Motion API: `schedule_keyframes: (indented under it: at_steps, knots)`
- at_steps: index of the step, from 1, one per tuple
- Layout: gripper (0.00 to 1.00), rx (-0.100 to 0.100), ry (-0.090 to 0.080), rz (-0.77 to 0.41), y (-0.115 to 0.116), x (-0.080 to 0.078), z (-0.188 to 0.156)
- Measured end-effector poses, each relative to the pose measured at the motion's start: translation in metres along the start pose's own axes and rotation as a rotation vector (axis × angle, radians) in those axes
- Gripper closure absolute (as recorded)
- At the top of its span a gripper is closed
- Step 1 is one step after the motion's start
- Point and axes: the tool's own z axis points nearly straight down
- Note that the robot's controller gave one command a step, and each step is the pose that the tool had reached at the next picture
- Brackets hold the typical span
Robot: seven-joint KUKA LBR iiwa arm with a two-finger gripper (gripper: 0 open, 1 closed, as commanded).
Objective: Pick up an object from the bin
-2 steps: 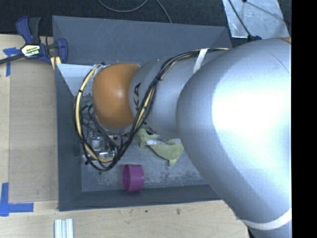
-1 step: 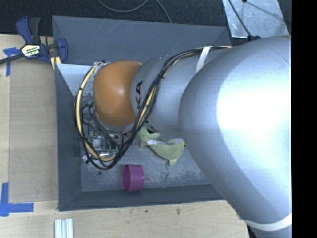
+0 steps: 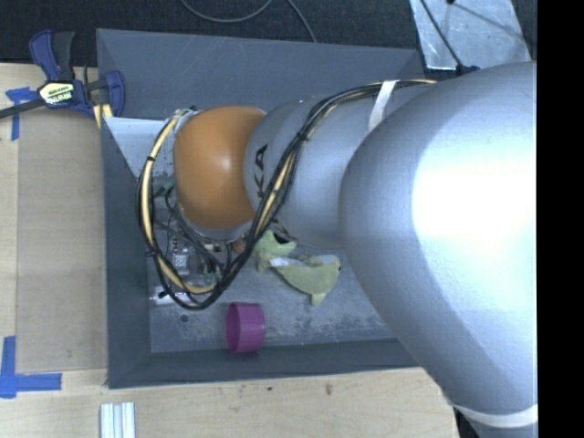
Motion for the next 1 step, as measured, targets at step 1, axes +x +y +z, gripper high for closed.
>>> schedule_keyframes:
  at_steps: [1]
  knots:
    - [1.0, 0.0, 0.001, 0.001, -0.0001, -0.0003, -0.0186]
